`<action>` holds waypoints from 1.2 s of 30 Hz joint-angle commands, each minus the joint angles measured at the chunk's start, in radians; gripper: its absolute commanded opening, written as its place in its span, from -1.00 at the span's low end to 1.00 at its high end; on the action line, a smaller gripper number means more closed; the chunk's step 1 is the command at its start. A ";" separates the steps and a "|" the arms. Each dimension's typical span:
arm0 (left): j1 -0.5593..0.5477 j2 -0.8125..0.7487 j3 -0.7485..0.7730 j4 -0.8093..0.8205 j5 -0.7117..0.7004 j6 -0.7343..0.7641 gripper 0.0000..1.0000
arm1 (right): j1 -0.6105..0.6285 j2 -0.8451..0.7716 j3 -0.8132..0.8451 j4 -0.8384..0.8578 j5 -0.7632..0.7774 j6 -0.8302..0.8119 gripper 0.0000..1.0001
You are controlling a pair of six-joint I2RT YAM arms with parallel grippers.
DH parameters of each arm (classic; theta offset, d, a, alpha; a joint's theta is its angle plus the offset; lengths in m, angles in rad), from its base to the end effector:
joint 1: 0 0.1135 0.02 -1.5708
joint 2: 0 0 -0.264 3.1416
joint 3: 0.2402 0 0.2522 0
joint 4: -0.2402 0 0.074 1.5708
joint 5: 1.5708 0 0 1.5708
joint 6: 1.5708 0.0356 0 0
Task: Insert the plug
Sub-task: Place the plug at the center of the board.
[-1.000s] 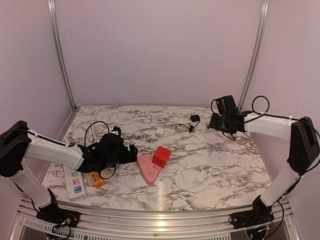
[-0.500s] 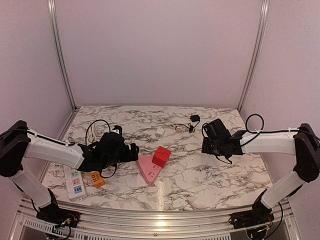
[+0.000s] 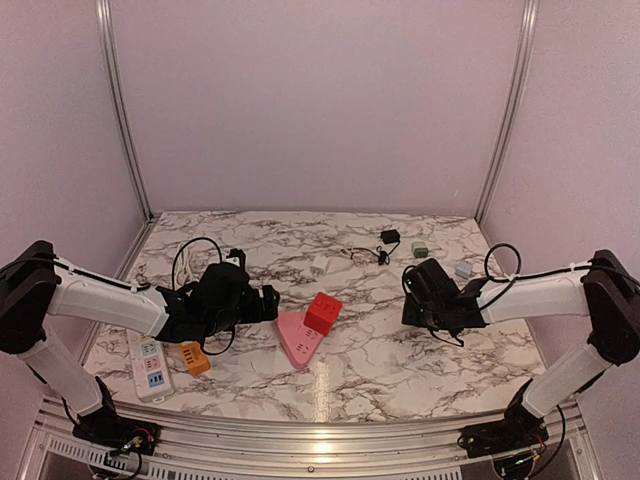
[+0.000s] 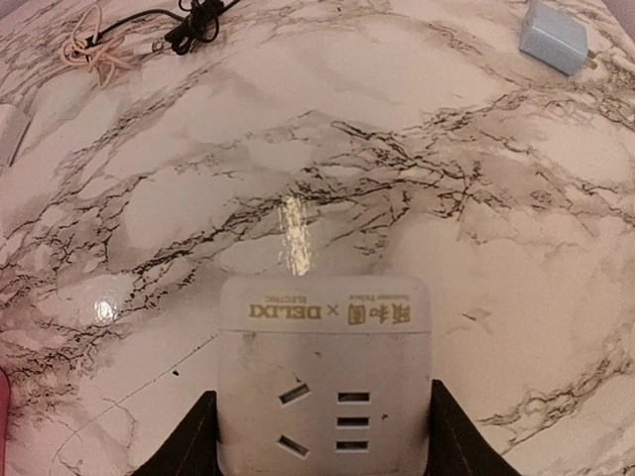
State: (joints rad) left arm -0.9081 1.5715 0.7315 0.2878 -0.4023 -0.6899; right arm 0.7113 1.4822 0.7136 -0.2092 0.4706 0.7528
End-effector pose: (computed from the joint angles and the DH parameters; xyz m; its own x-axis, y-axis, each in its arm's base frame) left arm 0.2074 -0.2431 0.1791 -0.5801 -0.2086 -0.7874 0.1959 0.9025 -0.3834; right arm 0.2177 0.1663 0.1616 -0.7250 0.1796 -0.6649 0.1449 0.9836 0.1077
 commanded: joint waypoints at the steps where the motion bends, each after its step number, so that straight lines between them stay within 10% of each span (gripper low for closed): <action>1: -0.004 0.007 0.029 0.017 -0.009 0.010 0.98 | 0.012 -0.010 0.002 0.060 0.022 0.023 -0.02; 36: -0.008 0.031 0.016 0.028 -0.018 -0.004 0.98 | 0.117 0.017 0.035 0.056 -0.045 0.044 0.47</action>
State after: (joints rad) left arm -0.9119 1.5845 0.7383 0.2890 -0.4038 -0.6922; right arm 0.8051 1.4883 0.7006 -0.1608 0.4484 0.7860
